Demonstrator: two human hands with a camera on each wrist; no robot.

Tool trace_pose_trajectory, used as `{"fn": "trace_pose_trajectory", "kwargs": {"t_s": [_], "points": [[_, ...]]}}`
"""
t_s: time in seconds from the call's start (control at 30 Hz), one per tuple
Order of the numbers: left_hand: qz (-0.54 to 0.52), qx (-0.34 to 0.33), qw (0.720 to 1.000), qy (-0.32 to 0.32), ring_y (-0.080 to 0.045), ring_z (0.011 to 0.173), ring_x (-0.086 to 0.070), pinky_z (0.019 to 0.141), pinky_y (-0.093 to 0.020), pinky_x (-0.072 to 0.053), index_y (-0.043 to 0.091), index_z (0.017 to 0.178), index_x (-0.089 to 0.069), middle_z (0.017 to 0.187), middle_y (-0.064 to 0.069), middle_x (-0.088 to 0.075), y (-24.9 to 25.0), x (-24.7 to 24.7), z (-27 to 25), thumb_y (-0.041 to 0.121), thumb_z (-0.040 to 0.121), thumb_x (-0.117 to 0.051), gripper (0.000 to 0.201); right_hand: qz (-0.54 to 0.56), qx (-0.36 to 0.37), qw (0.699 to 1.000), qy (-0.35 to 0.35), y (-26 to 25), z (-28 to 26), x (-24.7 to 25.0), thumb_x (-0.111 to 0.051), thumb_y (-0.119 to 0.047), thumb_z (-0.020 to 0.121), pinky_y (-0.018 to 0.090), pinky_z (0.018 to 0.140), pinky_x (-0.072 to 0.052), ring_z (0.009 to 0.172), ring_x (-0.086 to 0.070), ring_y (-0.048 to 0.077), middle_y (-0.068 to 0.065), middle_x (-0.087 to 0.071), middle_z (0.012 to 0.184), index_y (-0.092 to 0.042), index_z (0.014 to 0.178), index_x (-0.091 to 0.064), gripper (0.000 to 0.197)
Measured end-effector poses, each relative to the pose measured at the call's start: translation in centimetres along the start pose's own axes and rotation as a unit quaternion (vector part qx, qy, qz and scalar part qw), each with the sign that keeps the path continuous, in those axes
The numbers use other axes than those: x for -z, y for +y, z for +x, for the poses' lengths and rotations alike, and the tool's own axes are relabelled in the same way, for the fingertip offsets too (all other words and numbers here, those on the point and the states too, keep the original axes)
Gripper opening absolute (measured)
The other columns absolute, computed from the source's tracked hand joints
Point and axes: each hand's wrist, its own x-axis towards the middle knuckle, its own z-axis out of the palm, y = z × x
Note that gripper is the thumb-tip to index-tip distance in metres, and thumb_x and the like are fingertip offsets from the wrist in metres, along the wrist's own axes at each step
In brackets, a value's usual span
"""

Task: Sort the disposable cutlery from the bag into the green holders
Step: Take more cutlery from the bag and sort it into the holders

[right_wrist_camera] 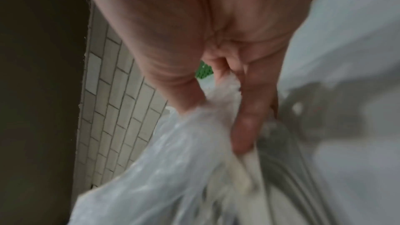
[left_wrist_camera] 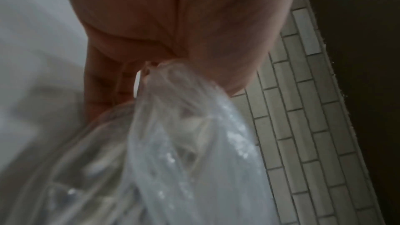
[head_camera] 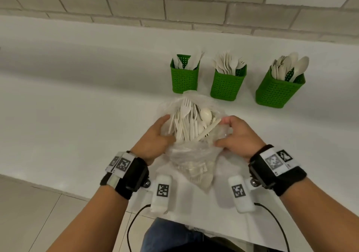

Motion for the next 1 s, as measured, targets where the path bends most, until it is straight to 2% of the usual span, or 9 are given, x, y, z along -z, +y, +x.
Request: {"fn": "trace_pose_trajectory", "kwargs": {"t_s": [0.13,0.3,0.43,0.5,0.57,0.67,0.8,0.9,1.0], "points": [[-0.046,-0.056,0.997,0.006,-0.017,0.126,-0.055,0.104,-0.044,-0.047,0.024,0.146,-0.04,0.14,-0.001,-0.056,2.0,2.4,-0.5,0.003,0.062,-0.075,0.094,0.076,0.042,0.996,-0.033,-0.3,0.2,-2.5,-0.069,0.018,0.07,0.02,0.061,-0.05,0.09,-0.063,0.017,0.011,-0.062,0.118,-0.008,0.12,-0.055,0.058],[0.024,-0.096,0.995,0.026,-0.016,0.117,-0.059,0.079,-0.019,-0.053,0.025,0.141,-0.049,0.133,0.0,-0.058,6.2,9.3,0.2,-0.022,0.077,-0.054,0.079,0.202,0.083,0.974,-0.051,-2.3,0.4,-8.8,-0.068,0.016,0.074,0.023,0.083,-0.053,0.103,-0.062,0.012,-0.001,-0.058,0.12,-0.013,0.123,-0.049,0.06],[0.18,-0.052,0.98,0.071,-0.018,0.126,-0.049,0.095,-0.029,-0.046,0.032,0.132,-0.055,0.136,0.007,-0.047,6.3,13.3,2.9,-0.002,0.083,-0.065,0.061,-0.212,0.089,0.971,-0.062,-4.3,3.5,-10.7,-0.085,-0.033,0.069,0.029,0.092,-0.043,0.105,-0.047,0.017,0.002,-0.043,0.12,-0.018,0.123,-0.044,0.07],[0.247,-0.021,0.964,0.096,-0.017,0.121,-0.049,0.092,-0.028,-0.042,0.029,0.138,-0.049,0.132,0.007,-0.045,5.4,14.0,2.9,0.013,0.085,-0.071,0.06,-0.392,0.157,0.905,0.045,-6.2,4.1,-10.7,-0.086,-0.04,0.062,0.033,0.091,-0.039,0.105,-0.039,0.02,0.003,-0.036,0.113,-0.017,0.114,-0.046,0.07],[0.253,-0.023,0.963,0.087,-0.02,0.125,-0.049,0.098,-0.029,-0.042,0.024,0.146,-0.038,0.14,0.001,-0.044,4.2,13.9,2.3,0.018,0.08,-0.076,0.076,-0.437,0.308,0.839,0.1,-9.0,4.4,-11.2,-0.08,-0.018,0.064,0.032,0.087,-0.037,0.106,-0.041,0.022,0.002,-0.039,0.112,-0.016,0.109,-0.049,0.055],[0.247,-0.044,0.967,0.038,-0.015,0.142,-0.028,0.104,-0.019,-0.025,0.022,0.155,-0.016,0.156,0.002,-0.025,3.0,13.3,1.3,0.009,0.076,-0.077,0.101,-0.506,0.413,0.754,-0.07,-12.9,5.6,-13.6,-0.067,0.002,0.071,0.037,0.105,-0.034,0.129,-0.038,0.025,0.004,-0.041,0.136,-0.016,0.135,-0.043,0.071],[0.256,-0.071,0.964,0.03,-0.01,0.147,-0.014,0.107,-0.014,-0.014,0.023,0.156,-0.009,0.162,0.006,-0.013,2.5,14.0,1.7,0.0,0.078,-0.071,0.103,-0.73,0.322,0.575,-0.184,-14.9,8.4,-16.7,-0.061,-0.013,0.086,0.043,0.112,-0.025,0.141,-0.026,0.028,0.009,-0.025,0.155,-0.007,0.153,-0.012,0.083],[0.242,-0.117,0.958,0.097,-0.008,0.146,-0.019,0.109,-0.013,-0.015,0.022,0.155,-0.02,0.16,0.006,-0.022,2.3,15.4,1.9,-0.005,0.081,-0.064,0.089,-0.758,0.406,0.494,-0.13,-15.4,8.9,-18.1,-0.032,-0.008,0.091,0.039,0.098,-0.033,0.121,-0.043,0.03,0.009,-0.048,0.13,-0.007,0.133,-0.05,0.046],[0.21,-0.154,0.958,0.121,-0.006,0.142,-0.028,0.107,-0.012,-0.022,0.021,0.152,-0.029,0.155,0.007,-0.032,2.7,16.3,1.7,-0.001,0.084,-0.062,0.078,-0.761,0.47,0.42,-0.153,-15.6,9.0,-18.9,-0.044,-0.011,0.082,0.039,0.09,-0.041,0.101,-0.056,0.026,0.002,-0.064,0.102,-0.018,0.091,-0.072,0.031]]}}
